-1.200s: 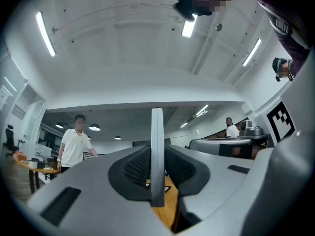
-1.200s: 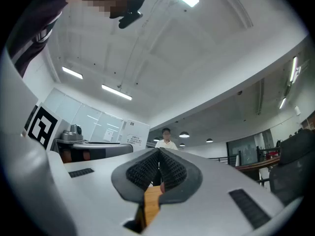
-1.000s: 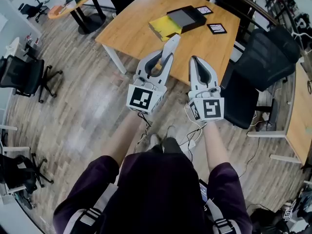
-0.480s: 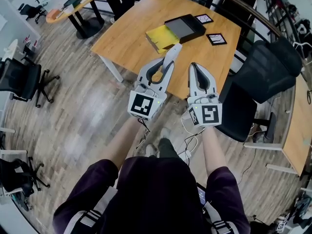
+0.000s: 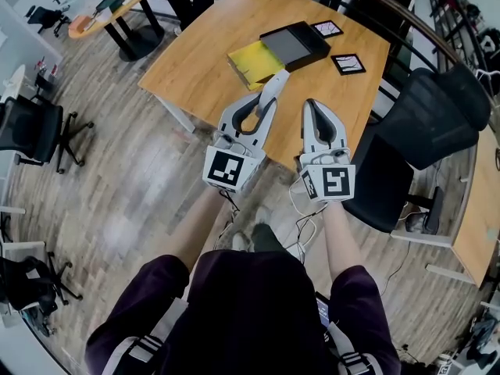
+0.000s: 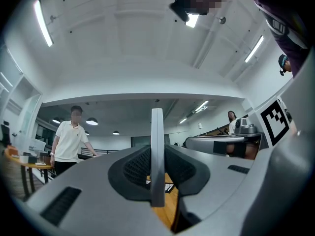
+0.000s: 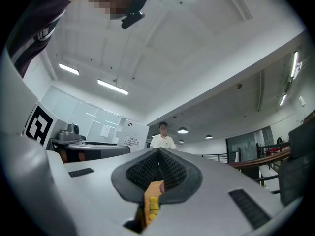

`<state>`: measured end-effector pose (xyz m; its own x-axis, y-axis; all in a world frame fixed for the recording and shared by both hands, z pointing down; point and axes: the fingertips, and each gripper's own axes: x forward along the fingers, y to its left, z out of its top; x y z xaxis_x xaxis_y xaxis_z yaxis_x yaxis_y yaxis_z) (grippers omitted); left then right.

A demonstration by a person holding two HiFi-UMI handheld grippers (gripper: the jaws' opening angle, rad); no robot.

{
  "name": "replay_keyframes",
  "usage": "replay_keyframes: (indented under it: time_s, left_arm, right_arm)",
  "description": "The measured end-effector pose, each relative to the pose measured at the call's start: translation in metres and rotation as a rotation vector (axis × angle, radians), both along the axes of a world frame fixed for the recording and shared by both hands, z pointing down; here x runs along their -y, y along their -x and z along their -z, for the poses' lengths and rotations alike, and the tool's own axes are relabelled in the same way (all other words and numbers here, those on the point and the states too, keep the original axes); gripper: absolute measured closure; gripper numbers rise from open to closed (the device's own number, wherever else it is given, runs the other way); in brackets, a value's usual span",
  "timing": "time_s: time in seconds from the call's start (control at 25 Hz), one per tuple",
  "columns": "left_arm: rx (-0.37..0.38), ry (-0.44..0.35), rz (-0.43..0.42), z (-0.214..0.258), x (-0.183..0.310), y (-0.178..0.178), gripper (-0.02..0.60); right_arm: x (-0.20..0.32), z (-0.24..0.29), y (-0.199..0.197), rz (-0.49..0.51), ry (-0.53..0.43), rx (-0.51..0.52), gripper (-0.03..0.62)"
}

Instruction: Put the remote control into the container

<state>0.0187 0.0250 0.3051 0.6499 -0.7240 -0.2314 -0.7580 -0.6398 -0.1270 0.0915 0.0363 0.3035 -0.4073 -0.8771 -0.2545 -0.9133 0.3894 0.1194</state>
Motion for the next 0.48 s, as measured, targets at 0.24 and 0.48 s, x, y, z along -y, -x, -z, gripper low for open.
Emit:
replay_keyframes:
  time_s: [0.24, 0.48]
  left_arm:
    - [0.022, -0.003, 0.016, 0.008, 0.023, -0.009, 0.500]
    - [0.040, -0.010, 0.033, 0.012, 0.044, -0.018, 0.500]
  right_arm:
    - [0.023, 0.004, -0.010, 0.015, 0.006, -0.001, 0.576]
    - [0.046, 0.003, -0.019, 0.032, 0.012, 0.014, 0.576]
